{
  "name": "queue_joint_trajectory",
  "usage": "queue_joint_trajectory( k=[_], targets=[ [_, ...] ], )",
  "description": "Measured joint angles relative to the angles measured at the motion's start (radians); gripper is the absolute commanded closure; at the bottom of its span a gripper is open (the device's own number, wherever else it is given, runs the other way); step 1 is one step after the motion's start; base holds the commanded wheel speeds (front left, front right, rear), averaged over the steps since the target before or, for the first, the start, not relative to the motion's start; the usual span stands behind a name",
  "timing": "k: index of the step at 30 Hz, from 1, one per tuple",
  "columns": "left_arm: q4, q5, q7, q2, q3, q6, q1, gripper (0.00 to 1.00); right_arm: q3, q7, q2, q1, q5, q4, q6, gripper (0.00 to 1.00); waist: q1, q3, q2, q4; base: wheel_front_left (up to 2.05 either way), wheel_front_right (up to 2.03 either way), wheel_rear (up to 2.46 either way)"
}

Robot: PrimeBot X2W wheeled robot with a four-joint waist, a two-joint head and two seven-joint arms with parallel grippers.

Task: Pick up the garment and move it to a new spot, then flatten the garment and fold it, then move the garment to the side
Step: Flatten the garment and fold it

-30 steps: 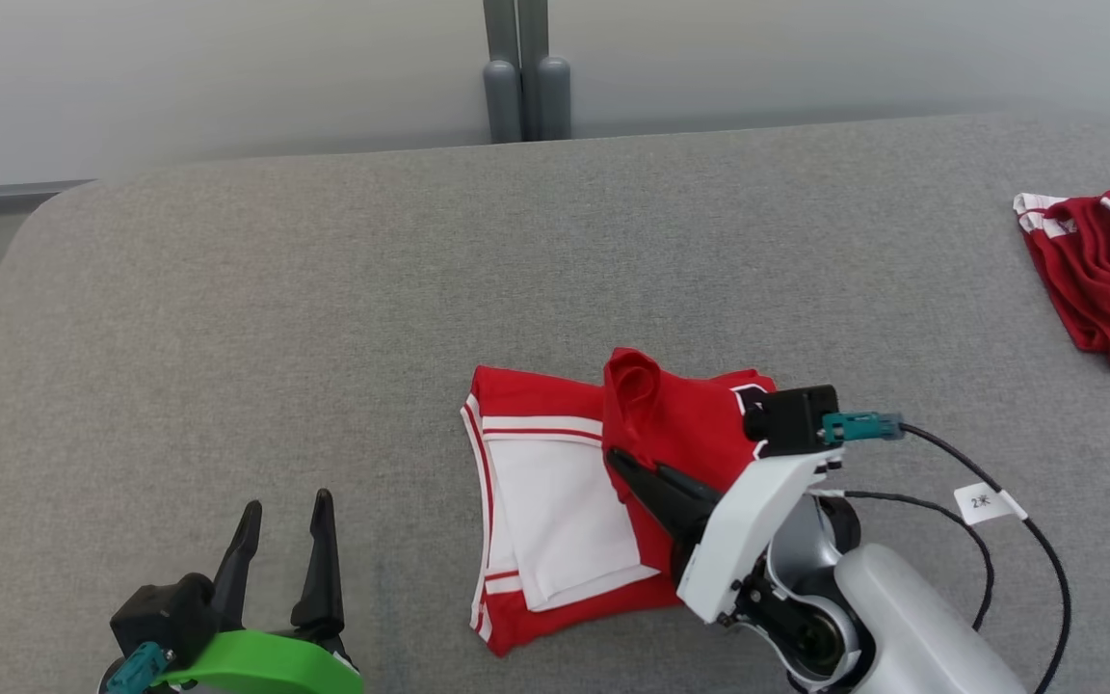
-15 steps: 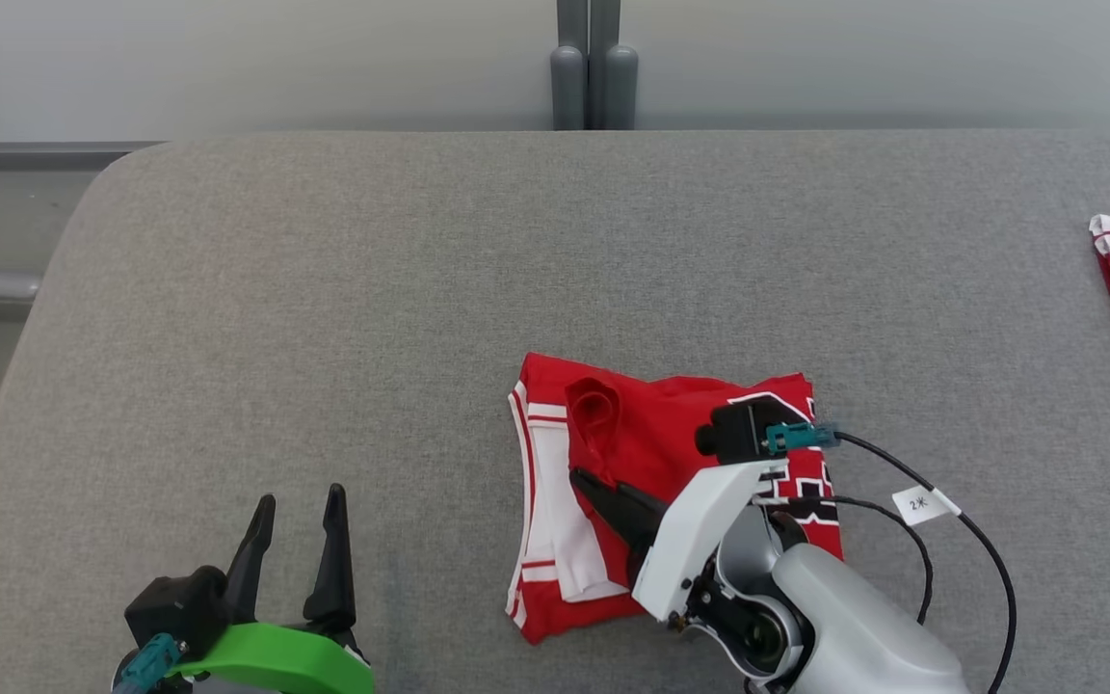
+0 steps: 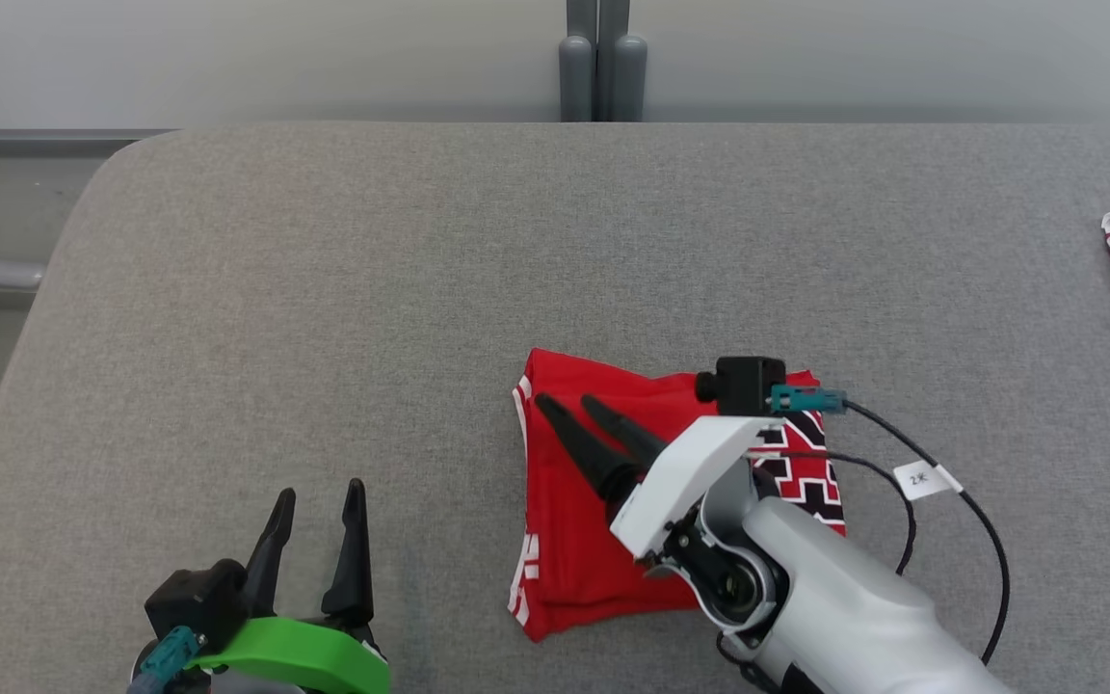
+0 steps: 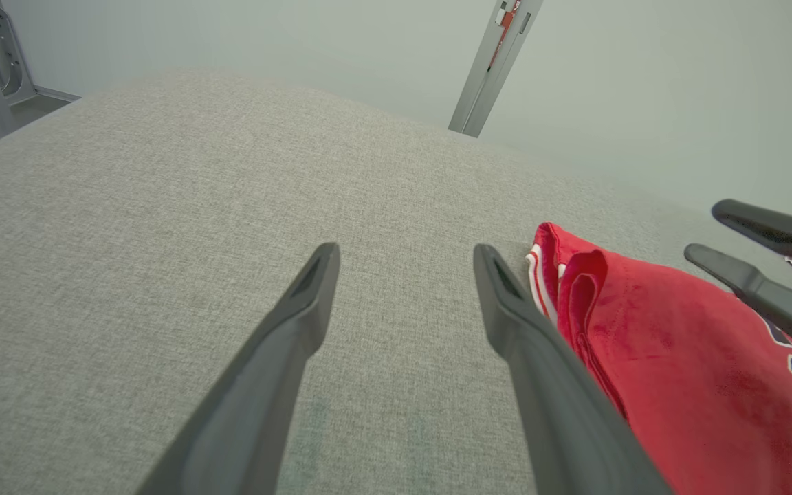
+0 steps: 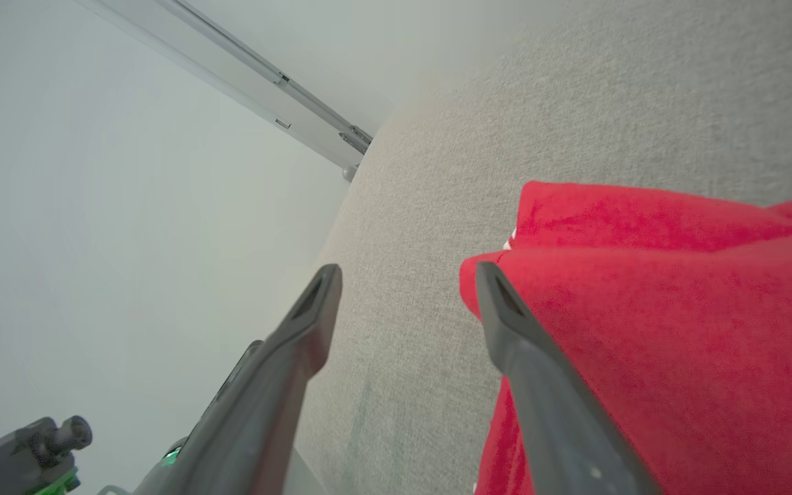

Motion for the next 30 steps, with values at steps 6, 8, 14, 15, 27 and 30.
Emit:
queue_joint_trajectory(
  k=[6,8,14,15,27,30],
  targets=[
    [0.001,0.011,-0.001,-0.001,-0.006,-0.001,-0.002,0.00,-0.043,-0.176,-0.045,-0.065,-0.191,0.065,0.000,0.00,0.0000,0.001,0.0000,-0.017,0.00,0.00,0.00],
    [0.001,0.021,-0.001,-0.001,-0.011,-0.001,-0.008,0.00,-0.067,-0.199,-0.067,-0.068,-0.246,0.069,0.000,0.00,0.0000,0.000,0.0000,-0.022,0.00,0.00,0.00],
    [-0.003,0.048,-0.002,0.006,-0.012,0.004,-0.039,0.00,-0.272,-0.216,-0.112,-0.010,-0.458,-0.005,0.000,0.00,0.0000,-0.008,0.0000,-0.037,0.00,0.00,0.00],
    [-0.007,0.056,-0.002,0.006,-0.010,0.009,-0.044,0.00,-0.328,-0.216,-0.113,0.019,-0.509,-0.033,0.000,0.00,0.0000,-0.010,0.0000,-0.041,0.00,0.00,0.00],
    [-0.049,0.101,-0.007,-0.017,0.058,0.036,-0.021,0.00,-0.677,-0.216,-0.018,0.352,-0.826,-0.259,0.000,0.00,0.0000,-0.059,0.0000,-0.081,0.00,0.00,0.00],
    [-0.053,0.108,-0.007,-0.030,0.078,0.030,0.001,0.00,-0.698,-0.216,-0.009,0.392,-0.864,-0.285,0.000,0.00,0.0000,-0.075,0.0000,-0.087,0.00,0.00,0.00]
  ],
)
